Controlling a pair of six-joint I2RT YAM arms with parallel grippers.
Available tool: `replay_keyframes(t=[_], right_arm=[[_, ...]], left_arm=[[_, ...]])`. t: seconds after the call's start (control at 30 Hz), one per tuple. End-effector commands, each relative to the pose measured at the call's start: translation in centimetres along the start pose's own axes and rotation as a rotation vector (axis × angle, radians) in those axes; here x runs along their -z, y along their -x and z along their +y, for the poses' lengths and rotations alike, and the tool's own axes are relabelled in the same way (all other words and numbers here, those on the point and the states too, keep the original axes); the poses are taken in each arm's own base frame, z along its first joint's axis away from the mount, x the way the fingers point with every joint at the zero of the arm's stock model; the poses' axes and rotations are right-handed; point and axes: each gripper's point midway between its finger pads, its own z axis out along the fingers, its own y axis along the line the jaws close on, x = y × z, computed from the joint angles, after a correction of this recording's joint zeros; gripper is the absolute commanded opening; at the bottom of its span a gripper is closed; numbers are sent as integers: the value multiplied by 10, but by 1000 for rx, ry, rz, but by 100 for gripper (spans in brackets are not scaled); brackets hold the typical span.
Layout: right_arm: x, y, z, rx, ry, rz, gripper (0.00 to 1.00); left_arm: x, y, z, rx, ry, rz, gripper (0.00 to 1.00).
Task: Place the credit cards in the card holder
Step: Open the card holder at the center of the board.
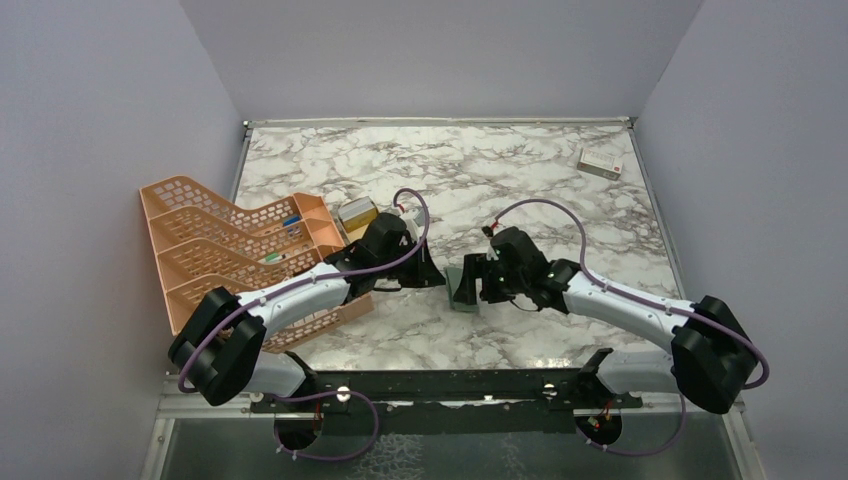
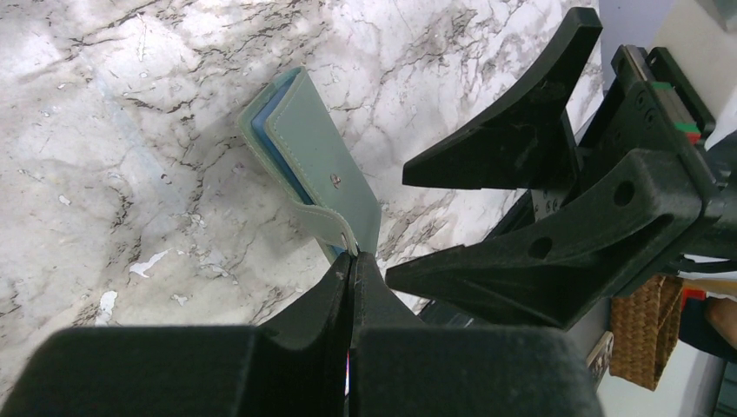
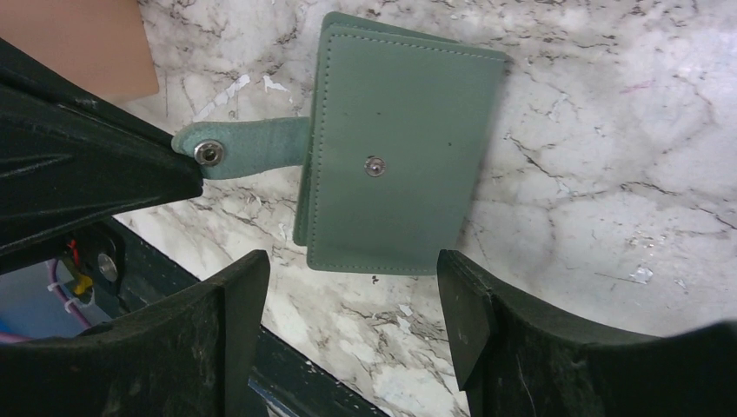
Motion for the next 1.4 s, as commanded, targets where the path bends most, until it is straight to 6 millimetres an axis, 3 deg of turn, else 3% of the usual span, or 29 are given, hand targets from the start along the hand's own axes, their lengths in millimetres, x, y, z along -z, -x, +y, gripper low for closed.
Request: replay_keyframes(t=[0.0,0.23,0.57,0.77,1.0,1.27,1.37], right_arm=[[-12,8,7,10,-28,-28,72],[-15,16,1,38,-60,-112,60],[1,35,-19,70,-192,-189,30],[9,36,-27,68,-248,-190,26],[24,28,-57,52,-398,-182,13],[29,0,-83,-11,-468,-150,10],[29,-6,-89,-40,-488,-149,16]], left_arm=[[2,7,-17,-21,-61,-16,0],[6,4,-14,-20,-64,-29,0],[12,3,-10,-40,-29,-33,0],[11,2,-5,-55,-5,-19,0],[11,-3,10,-77,54,-9,0],[7,-8,34,-84,166,18,0],[6,-9,40,-93,193,26,0]])
